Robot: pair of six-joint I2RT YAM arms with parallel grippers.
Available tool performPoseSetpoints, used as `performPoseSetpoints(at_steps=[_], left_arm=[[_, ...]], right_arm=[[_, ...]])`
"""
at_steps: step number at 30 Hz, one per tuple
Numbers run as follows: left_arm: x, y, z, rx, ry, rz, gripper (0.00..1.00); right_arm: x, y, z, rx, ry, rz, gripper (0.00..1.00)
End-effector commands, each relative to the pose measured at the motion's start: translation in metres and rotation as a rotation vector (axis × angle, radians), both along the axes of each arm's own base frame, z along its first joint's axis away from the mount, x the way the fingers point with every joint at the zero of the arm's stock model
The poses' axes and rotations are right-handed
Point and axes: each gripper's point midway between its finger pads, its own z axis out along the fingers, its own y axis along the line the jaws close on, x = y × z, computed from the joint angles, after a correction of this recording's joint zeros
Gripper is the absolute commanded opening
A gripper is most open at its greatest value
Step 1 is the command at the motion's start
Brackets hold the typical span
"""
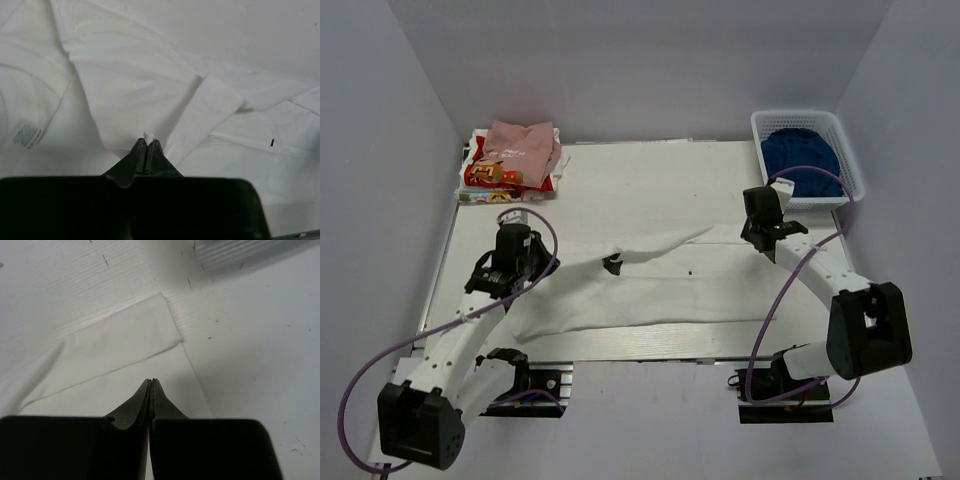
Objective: Fold and stack the t-shirts
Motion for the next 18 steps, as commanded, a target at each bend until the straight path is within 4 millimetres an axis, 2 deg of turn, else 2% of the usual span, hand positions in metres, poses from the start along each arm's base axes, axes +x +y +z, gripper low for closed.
performPoseSetpoints(at_steps=[1, 3, 4, 5, 6, 7, 8, 10, 11, 13, 14, 15, 18], left_arm=[[-0.032, 0.006, -0.019, -0.038, 0.091, 0.071, 0.0], [-0.043, 0.009, -0.021, -0.046, 0.096, 0.08, 0.0], [-0.047, 0.011, -0.024, -0.046, 0.105, 0.095, 0.01], [-0.049, 0.011, -0.026, -0.051, 0.122, 0.104, 0.15], [-0.052, 0.012, -0.028, -0.047, 0.135, 0.105, 0.86], [-0.053, 0.008, -0.028, -0.061, 0.14, 0.09, 0.96], [-0.058, -0.002, -0.029, -0.089, 0.162, 0.028, 1.0], [-0.056, -0.011, -0.03, -0.105, 0.167, -0.022, 1.0], [-0.056, -0.011, -0.03, -0.106, 0.167, -0.022, 1.0], [-0.055, -0.007, -0.036, -0.087, 0.187, -0.007, 1.0], [-0.055, -0.006, -0.04, -0.076, 0.203, 0.001, 1.0], [-0.05, -0.007, -0.036, -0.073, 0.187, -0.006, 1.0], [-0.041, -0.01, -0.042, -0.078, 0.194, -0.013, 1.0]], right_arm=[[-0.006, -0.004, 0.002, -0.008, -0.025, -0.012, 0.0], [-0.008, -0.004, 0.001, 0.017, -0.037, -0.014, 0.0], [-0.013, -0.005, -0.005, 0.013, -0.024, -0.012, 0.0], [-0.013, -0.005, -0.007, 0.01, -0.021, -0.012, 0.0], [-0.014, -0.005, -0.01, 0.02, -0.017, -0.028, 0.0], [-0.012, -0.006, -0.01, 0.021, -0.011, -0.04, 0.05], [-0.014, -0.006, -0.014, 0.021, 0.008, -0.046, 0.25], [-0.007, -0.004, -0.011, 0.033, 0.008, -0.058, 0.38], [-0.006, -0.003, -0.013, 0.036, 0.016, -0.054, 0.51], [0.001, 0.002, -0.015, 0.051, 0.021, -0.049, 0.53], [0.002, 0.001, -0.025, 0.055, 0.048, -0.055, 0.53], [0.007, 0.004, -0.022, 0.064, 0.043, -0.053, 0.53], [0.011, 0.0, -0.034, 0.06, 0.073, -0.075, 0.53]])
